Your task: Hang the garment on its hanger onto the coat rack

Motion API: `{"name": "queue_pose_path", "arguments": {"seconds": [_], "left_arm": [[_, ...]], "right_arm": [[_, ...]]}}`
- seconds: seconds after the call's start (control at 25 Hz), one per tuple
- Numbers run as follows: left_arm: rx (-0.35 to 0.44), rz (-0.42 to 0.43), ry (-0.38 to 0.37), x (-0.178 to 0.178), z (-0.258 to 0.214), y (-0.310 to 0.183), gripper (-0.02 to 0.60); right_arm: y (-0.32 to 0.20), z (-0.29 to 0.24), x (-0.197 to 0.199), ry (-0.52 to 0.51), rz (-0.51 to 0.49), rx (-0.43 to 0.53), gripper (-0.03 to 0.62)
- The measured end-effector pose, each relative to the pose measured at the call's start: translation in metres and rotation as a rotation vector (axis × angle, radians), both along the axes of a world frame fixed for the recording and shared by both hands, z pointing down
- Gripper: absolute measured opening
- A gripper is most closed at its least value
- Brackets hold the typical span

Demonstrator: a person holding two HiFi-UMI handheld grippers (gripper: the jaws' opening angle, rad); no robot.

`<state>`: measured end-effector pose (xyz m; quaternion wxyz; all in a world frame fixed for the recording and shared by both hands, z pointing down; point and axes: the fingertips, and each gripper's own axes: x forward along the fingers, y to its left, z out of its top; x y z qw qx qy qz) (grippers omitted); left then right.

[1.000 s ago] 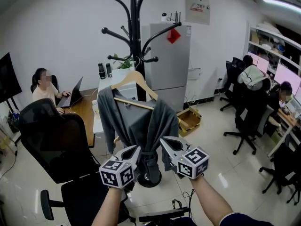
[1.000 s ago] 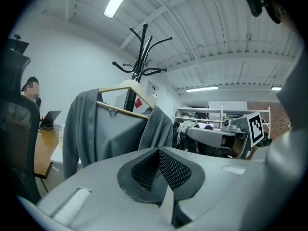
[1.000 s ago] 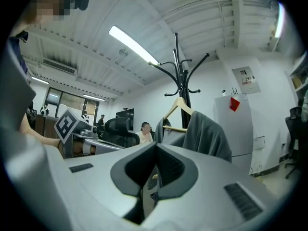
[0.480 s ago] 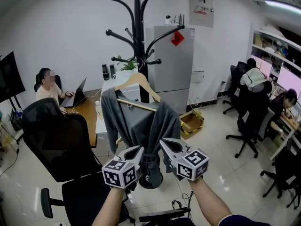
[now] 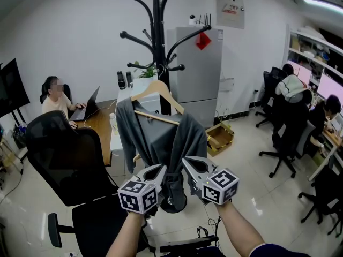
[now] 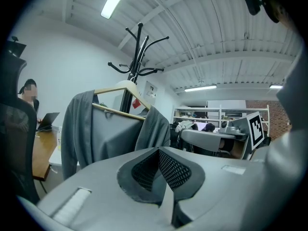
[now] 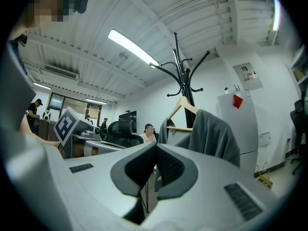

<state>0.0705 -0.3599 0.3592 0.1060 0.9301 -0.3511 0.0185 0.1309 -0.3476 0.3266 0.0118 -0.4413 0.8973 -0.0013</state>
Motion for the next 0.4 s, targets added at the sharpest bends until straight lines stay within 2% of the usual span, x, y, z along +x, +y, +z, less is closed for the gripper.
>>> {"name": "queue_pose_path", "arguments": {"seconds": [0.4], "left_arm": [[-0.004, 0.003, 0.004, 0.0015, -0.0001, -0.0002, 0.0]], "right_arm": [[-0.0003, -0.0002, 0.0004, -0.012, 0.003, -0.006, 0.0]]}}
